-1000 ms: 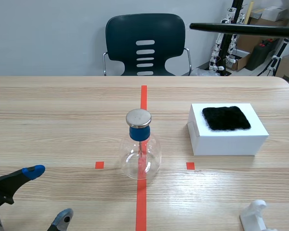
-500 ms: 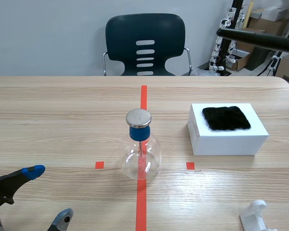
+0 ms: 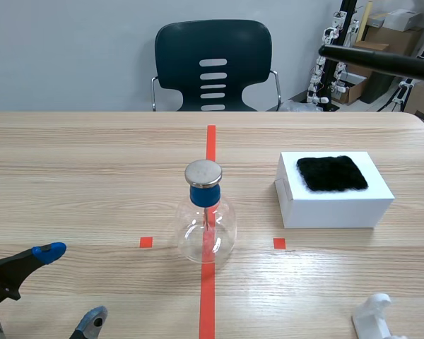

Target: Do the electroscope experiment. move the rod toward and away from the electroscope

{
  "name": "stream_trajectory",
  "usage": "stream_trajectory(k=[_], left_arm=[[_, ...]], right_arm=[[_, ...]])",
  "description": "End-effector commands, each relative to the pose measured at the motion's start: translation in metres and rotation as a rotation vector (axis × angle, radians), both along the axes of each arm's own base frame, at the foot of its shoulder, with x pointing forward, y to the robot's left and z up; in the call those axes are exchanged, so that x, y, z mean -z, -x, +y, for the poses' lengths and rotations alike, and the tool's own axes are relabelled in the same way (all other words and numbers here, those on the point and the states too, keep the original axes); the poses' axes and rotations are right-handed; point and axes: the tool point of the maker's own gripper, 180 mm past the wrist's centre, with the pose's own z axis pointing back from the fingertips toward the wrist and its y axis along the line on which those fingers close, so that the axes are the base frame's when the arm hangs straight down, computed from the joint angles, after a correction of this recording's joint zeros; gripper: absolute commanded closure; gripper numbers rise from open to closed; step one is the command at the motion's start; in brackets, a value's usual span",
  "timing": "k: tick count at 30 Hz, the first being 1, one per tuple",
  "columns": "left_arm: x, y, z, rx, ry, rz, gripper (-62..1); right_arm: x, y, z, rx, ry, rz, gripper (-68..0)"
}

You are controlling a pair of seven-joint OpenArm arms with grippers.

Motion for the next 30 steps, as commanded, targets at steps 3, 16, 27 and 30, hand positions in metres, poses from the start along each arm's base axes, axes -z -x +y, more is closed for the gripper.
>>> stream_trajectory(k=[3,16,27,30], left_arm=[[-0.0068,-0.0026,-0.0007,-0.002,0.024,-0.025,-62.3],[-0.0068,-0.0026,-0.0007,-0.002,0.024,-0.025,-62.3],[-0.0068,-0.0026,-0.0007,-0.002,0.024,-0.025,-62.3],[-0.0068,-0.0026,-0.0007,-0.002,0.024,-0.025,-62.3]], right_arm=[[-0.006,-0.0032,0.0047,-0.025,0.022,-0.02,-1.5],[-0.0032,-0.0029,0.0044,-0.025,0.039,-0.01,-1.5],[-0.004,-0.0037,0.0048,-0.027,0.038,-0.015,-1.5],[-0.0044,-0.0039,0.0049,-0.027,0.039,-0.017,-1.5]])
